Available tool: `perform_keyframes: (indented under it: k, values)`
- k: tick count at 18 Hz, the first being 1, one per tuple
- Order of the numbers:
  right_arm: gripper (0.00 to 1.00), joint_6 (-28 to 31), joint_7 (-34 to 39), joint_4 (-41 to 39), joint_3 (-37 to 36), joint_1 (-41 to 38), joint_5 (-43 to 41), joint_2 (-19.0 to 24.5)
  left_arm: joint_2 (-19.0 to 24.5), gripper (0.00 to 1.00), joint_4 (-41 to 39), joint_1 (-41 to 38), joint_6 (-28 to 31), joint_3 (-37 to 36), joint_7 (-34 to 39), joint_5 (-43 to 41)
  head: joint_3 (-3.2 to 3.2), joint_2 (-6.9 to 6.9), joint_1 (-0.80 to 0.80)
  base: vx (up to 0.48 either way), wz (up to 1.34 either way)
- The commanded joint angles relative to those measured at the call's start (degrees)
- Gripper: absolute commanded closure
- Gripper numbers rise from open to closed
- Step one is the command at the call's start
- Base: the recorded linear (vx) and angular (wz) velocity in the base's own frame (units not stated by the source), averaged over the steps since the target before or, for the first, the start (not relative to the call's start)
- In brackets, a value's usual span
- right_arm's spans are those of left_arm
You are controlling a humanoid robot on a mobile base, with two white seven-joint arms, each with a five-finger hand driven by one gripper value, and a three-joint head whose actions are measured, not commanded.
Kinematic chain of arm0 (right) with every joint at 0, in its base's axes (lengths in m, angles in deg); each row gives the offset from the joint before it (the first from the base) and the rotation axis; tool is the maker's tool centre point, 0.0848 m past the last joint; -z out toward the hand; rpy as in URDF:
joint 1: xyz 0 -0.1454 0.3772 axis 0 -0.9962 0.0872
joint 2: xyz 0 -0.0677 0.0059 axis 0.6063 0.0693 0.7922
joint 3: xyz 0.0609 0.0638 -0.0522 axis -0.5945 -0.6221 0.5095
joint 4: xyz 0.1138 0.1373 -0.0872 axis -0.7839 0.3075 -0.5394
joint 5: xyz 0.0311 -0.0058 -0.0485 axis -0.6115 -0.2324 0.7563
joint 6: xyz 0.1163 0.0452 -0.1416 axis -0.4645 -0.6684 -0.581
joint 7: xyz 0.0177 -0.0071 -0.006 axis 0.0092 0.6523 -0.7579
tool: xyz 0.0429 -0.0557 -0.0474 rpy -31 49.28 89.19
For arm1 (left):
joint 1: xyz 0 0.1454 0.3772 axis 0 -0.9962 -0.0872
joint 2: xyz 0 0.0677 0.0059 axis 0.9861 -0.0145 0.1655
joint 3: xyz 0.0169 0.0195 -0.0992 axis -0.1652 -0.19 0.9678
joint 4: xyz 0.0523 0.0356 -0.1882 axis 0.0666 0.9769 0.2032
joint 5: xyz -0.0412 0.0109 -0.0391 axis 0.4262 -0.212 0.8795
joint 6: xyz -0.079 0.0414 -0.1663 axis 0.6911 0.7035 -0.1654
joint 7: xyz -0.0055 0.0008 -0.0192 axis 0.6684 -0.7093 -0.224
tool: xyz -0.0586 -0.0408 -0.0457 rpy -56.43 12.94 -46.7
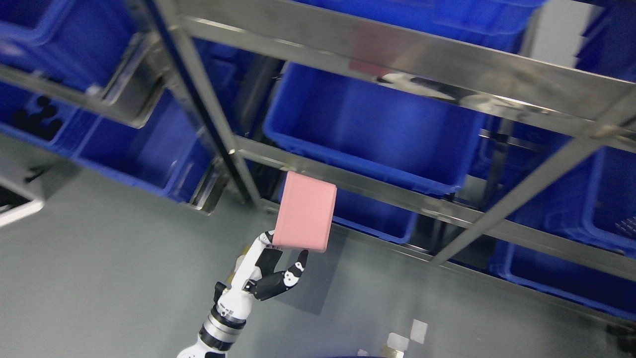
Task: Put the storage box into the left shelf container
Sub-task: 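Reach the left hand into the blue bin and lower the pink box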
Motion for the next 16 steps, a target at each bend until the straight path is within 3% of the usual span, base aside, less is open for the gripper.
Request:
perform_keyframes:
  k: [1, 6, 12, 16]
  values:
    - [0.0, -0.1, 0.0, -1.0, 0.0, 0.3, -1.2, -1.0, 1.3, 0.97, 6.8, 8.8, 2.1, 7.4, -0.9, -8.1, 0.0, 0.0, 0.0, 0.105, -0.63]
    - [0.0, 0.0, 0.0, -1.0, 0.0, 0.3, -1.2, -1.0, 6.3, 0.97, 10.6, 22.4, 13.6, 11.6, -4.5, -16.6, 0.0, -0.02, 0.0, 0.086, -0.53]
    - [0.0, -0.1, 0.0, -1.0, 0.0, 0.3, -1.2, -1.0, 6.7, 0.97, 25.1, 41.6, 15.3, 12.2, -4.4, -28.6, 0.0, -0.01, 0.0, 0.048, -0.23]
    - [0.0, 0.0, 0.0, -1.0, 0.0, 0.2, -1.2, -1.0, 5.0, 0.96, 33.6, 49.0, 16.2, 9.3, -4.5, -43.4, 0.0, -0.03, 0.0, 0.008, -0.03]
